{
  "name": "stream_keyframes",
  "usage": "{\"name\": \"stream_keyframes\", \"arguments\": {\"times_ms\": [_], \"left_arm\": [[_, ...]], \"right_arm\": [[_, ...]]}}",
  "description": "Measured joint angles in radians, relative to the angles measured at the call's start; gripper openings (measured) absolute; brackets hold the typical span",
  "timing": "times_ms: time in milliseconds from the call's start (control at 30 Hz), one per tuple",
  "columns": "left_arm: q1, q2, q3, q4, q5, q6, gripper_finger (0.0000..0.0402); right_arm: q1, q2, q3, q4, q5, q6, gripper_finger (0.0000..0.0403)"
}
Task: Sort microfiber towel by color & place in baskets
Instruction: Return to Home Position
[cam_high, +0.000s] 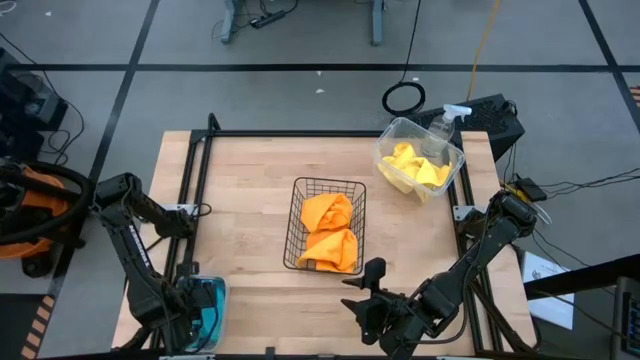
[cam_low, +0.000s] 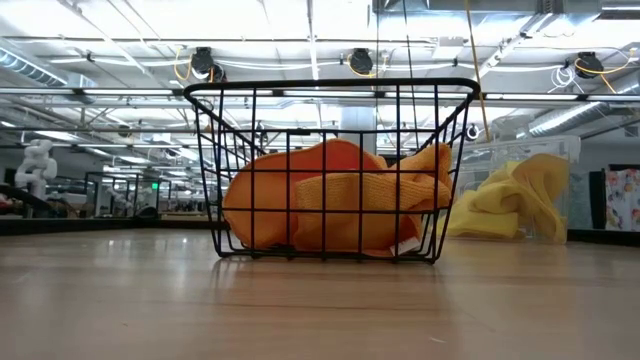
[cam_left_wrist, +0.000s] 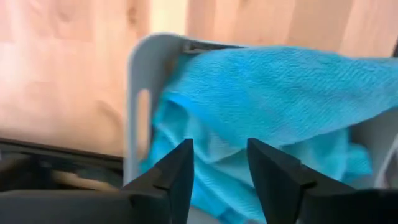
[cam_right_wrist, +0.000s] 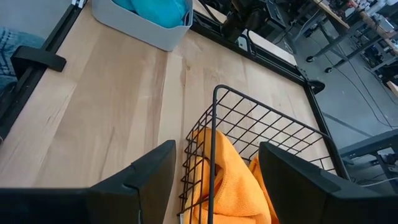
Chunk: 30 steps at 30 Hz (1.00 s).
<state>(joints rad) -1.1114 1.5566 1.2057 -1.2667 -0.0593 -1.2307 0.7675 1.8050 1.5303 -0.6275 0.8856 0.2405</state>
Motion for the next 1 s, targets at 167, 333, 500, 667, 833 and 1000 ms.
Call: {"name": "stream_keyframes", "arguments": {"times_ms": [167,333,500,667,833,1000], "left_arm": [[0.025,0.0,0.051,-0.087,-0.093,0.079,0.0164],[0.037,0.0,0.109,-0.093,-0.343,0.228,0.0164],[0.059,0.0,0.143,-0.056,-0.716,0.463,0.0164],[0.106,-0.012,0.123,-0.045,-1.064,0.593,0.0164],[0.203,-0.056,0.063,0.056,-1.14,0.618,0.0149],[0.324,-0.068,-0.032,0.425,-0.964,0.882,0.0092]], "right_arm": [[0.0,0.0,0.0,-0.005,0.001,-0.005,0.0226],[0.009,-0.02,-0.001,-0.035,0.007,-0.044,0.0222],[0.038,-0.11,-0.001,-0.184,0.06,-0.004,0.0187],[0.063,-0.206,-0.001,-0.372,0.075,0.154,0.012],[0.106,-0.277,-0.085,-0.408,0.133,0.222,0.0048],[0.123,-0.351,-0.244,-0.337,0.188,0.27,0.0005]]}}
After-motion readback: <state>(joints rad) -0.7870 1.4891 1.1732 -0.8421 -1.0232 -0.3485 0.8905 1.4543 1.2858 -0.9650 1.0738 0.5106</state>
